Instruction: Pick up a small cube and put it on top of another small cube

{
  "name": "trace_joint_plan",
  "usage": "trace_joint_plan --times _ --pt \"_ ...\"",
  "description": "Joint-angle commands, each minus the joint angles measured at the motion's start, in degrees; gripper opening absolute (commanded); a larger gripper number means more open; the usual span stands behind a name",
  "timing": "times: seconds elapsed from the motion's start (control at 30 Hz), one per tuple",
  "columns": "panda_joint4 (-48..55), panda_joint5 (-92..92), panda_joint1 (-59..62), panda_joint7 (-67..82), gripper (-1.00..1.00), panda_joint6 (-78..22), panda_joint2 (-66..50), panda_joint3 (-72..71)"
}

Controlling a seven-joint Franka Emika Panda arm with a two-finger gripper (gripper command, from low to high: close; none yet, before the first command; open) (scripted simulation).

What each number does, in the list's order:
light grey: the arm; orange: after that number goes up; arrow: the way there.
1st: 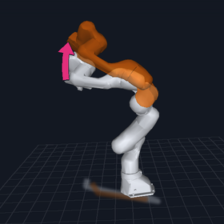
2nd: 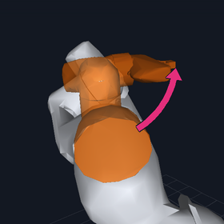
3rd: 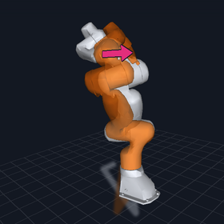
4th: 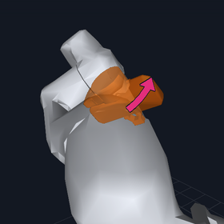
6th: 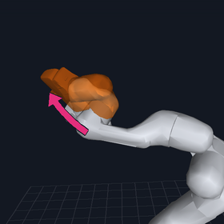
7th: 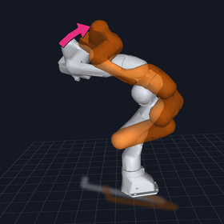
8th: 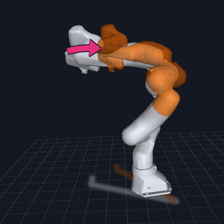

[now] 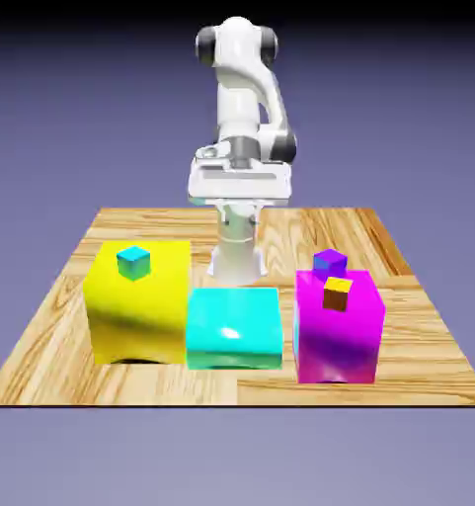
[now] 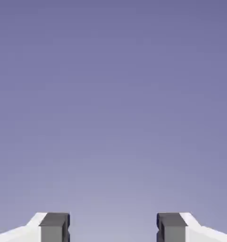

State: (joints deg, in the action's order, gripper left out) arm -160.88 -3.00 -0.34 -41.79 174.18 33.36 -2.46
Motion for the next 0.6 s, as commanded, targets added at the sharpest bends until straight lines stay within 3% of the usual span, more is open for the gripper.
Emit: trace_joint_plan --times 0.0,0.57 --pt "0.10 -2.50 0.29 0.55 0.00 0.14 0.58 -2.04" --pt "1.85 -44.86 5.12 9.96 0.00 2.54 10.42 -36.76"
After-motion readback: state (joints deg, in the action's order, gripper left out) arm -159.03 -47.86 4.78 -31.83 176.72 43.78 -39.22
